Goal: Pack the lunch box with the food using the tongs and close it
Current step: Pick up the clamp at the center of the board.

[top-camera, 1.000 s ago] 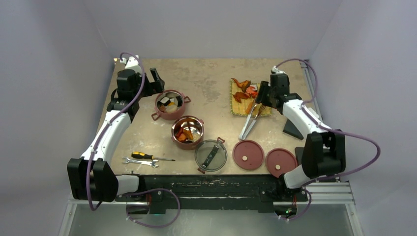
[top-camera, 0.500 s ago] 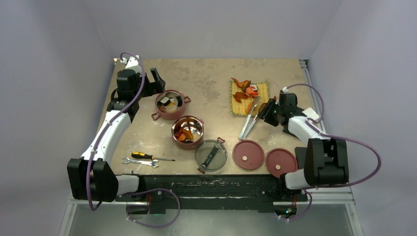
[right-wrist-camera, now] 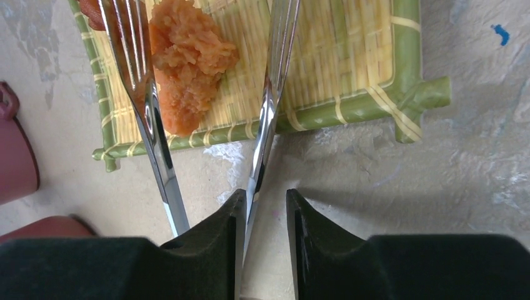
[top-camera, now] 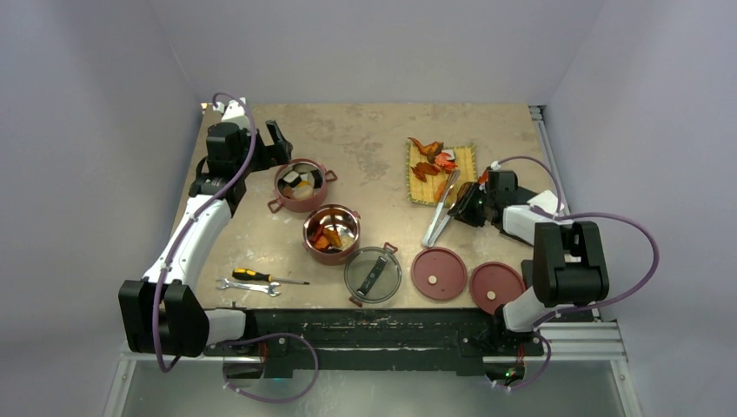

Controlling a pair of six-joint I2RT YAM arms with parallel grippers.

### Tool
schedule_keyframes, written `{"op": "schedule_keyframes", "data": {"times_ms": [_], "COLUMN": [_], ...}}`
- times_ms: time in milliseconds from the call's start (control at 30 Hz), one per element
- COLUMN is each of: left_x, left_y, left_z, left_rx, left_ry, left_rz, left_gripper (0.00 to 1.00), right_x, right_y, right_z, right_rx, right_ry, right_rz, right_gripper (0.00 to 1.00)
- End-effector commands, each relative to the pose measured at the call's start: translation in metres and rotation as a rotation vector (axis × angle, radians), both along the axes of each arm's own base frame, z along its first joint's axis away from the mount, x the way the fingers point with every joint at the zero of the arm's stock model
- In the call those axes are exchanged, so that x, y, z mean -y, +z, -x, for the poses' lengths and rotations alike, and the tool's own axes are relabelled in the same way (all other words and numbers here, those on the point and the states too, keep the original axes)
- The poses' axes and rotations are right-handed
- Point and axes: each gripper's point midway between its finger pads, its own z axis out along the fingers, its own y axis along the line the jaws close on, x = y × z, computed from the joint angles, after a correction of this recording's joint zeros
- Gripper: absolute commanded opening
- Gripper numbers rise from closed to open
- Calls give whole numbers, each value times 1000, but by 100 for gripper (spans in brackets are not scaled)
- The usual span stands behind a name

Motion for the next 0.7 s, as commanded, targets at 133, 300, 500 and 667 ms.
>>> {"op": "schedule_keyframes", "data": {"times_ms": [133,300,500,667], "left_x": [3,2,3,4], "left_y": [22,24,28,30], "left_z": [-6,-5,-4,-3], "left_rx": [63,69,77,83], "left_ry": [-7,-6,-10,-12], "left_rz": [17,17,20,24], "left_gripper": [99,99,99,99], "right_x": [-10,-8,-11,-55], "right_y": [33,55,92,120], "right_z": [-19,-23,-23,-27], "right_rx": [120,162,238,259], "right_ry": [21,17,69,167], "right_rz": [-52,-34,17,128], "right_gripper": [8,0,0,0]}}
